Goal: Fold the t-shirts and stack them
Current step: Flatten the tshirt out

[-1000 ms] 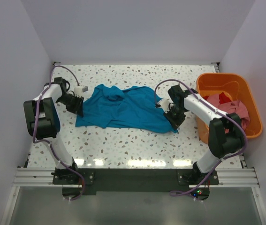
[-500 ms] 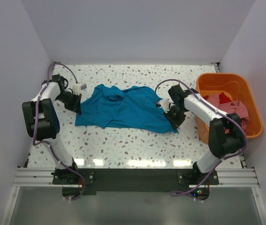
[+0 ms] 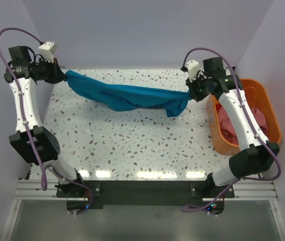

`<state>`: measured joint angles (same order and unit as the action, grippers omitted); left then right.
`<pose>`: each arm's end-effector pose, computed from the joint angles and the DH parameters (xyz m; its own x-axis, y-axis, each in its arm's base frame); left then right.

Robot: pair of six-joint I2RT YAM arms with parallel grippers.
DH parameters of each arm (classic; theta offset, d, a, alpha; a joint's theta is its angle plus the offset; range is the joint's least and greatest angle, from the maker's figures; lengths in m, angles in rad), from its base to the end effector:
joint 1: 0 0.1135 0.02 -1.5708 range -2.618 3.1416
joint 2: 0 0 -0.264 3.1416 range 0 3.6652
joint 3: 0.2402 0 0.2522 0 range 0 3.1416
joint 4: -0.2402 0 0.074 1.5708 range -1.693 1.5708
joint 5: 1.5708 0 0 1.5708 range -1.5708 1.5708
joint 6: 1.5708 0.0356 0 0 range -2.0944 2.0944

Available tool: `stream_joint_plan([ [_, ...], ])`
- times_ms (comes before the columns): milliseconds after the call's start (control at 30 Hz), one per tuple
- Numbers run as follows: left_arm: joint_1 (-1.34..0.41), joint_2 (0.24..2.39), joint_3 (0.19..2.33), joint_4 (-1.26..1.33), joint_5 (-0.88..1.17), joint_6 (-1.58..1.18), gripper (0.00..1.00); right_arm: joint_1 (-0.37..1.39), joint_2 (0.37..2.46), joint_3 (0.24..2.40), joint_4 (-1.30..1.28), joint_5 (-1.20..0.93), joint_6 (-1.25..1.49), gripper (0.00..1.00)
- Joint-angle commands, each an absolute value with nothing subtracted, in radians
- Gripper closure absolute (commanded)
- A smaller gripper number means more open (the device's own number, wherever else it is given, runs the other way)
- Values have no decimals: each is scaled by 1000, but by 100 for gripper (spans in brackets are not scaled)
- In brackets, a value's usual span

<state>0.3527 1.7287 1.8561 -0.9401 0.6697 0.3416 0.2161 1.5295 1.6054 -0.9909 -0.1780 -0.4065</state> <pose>0.3520 0.1060 0.3908 -0.5986 0.0595 -0.7988 0.3505 0.9162 -0.1944 0.3066 0.0738 0.3693 -0.5859 -0.5270 -0.6156 -0.5968 0.7945 -0.1122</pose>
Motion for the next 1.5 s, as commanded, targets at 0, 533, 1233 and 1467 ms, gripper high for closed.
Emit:
stream_joint_plan([
  [0,402,1652,1891,-874,755,241,100,207,1464,1696,-979,-158,-359,100],
  [533,532,1256,1773,-499,772,35,100,206,1339,2023,-831,55,-264,100],
  [1233,538,1267,1874,-365,710,-81,100,209,1289,2118,-784,63,-290,100],
  [1467,557,1094,1838,-387,626,-31,100,206,1166,2077,-821,14,-310,100],
])
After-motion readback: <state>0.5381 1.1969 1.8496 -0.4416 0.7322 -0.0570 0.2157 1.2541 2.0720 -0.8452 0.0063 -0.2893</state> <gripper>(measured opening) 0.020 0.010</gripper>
